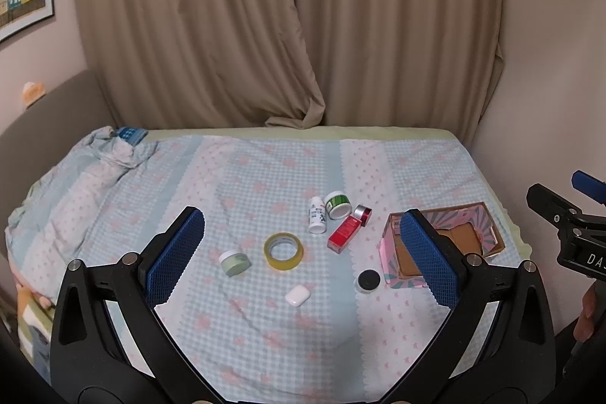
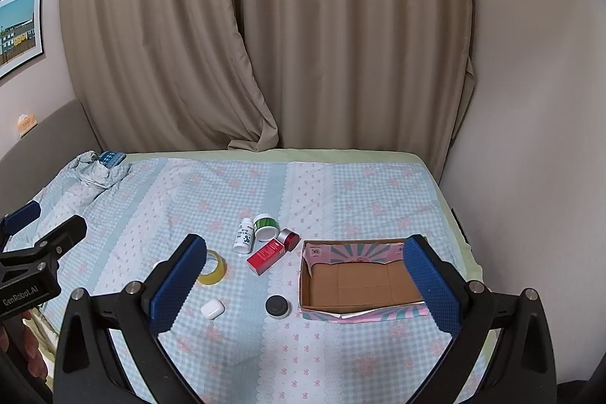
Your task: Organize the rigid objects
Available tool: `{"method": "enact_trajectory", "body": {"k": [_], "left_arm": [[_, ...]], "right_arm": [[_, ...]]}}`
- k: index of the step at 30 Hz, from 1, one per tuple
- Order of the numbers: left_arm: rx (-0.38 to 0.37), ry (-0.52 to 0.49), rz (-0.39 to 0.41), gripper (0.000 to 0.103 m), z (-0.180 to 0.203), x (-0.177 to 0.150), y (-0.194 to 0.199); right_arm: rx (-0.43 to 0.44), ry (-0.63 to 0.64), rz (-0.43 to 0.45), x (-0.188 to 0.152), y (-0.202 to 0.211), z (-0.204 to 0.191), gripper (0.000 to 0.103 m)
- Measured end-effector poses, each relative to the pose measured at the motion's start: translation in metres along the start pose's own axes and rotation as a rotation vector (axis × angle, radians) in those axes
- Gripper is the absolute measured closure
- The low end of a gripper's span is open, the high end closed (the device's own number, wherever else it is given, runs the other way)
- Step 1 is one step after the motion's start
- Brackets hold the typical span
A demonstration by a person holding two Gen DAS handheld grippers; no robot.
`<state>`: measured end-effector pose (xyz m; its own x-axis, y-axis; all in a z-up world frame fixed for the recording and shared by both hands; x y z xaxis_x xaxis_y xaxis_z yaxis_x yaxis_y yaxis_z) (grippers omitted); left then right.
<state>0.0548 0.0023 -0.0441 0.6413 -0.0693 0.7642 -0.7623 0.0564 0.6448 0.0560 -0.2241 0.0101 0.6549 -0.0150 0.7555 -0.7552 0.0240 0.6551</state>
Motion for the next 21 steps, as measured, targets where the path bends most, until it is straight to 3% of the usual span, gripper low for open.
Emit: {"method": "enact_trajectory", "body": {"k": [21], "left_arm": [[-0.004, -0.003, -0.008, 0.001, 0.0, -0.001, -0.006]], "right_arm": [[-0.003, -0.004, 0.003, 0.015, -0.006, 0.002, 0.0]]}}
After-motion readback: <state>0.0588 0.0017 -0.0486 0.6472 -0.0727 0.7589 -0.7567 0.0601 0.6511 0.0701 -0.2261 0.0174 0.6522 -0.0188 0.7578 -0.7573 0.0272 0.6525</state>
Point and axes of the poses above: each gripper's, at about its wrist camera, not at the fingertips, and y roughly against the way its jaws point, z to its right, x to its top, the point moved 8 cm from there along -y, roughly the way its jaws point, and after that the axes turned 5 degrees about -z, right-handed, at the moved point
